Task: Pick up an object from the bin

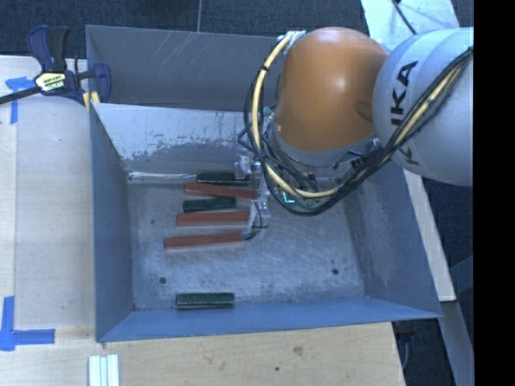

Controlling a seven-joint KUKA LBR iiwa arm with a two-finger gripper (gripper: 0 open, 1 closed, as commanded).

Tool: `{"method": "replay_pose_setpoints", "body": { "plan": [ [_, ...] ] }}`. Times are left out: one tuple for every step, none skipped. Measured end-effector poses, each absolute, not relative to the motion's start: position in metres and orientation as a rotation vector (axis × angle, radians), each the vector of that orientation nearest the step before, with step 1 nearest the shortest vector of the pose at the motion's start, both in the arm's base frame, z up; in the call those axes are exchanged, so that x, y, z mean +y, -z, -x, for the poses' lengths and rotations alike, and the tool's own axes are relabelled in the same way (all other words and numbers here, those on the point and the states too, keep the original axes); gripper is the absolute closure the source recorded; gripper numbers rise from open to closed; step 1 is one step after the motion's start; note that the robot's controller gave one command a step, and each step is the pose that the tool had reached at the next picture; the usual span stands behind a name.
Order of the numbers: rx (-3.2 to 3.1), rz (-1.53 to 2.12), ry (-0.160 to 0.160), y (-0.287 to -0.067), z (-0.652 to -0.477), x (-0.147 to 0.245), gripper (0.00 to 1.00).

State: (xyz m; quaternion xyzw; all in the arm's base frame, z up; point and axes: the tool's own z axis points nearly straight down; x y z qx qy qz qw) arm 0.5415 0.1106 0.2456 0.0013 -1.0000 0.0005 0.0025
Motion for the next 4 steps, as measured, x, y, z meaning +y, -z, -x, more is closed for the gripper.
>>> {"method": "replay_pose_setpoints", "body": {
  "plan": [
    [-3.125,-0.277,0.0,-0.097,-0.539,0.178,0.0],
    [-3.132,-0.27,0.001,-0.101,-0.541,0.177,1.0],
    [-3.141,-0.286,0.005,-0.207,-0.567,0.199,1.0],
    [-3.132,-0.281,0.002,-0.202,-0.565,0.198,0.0]
  ]
}}
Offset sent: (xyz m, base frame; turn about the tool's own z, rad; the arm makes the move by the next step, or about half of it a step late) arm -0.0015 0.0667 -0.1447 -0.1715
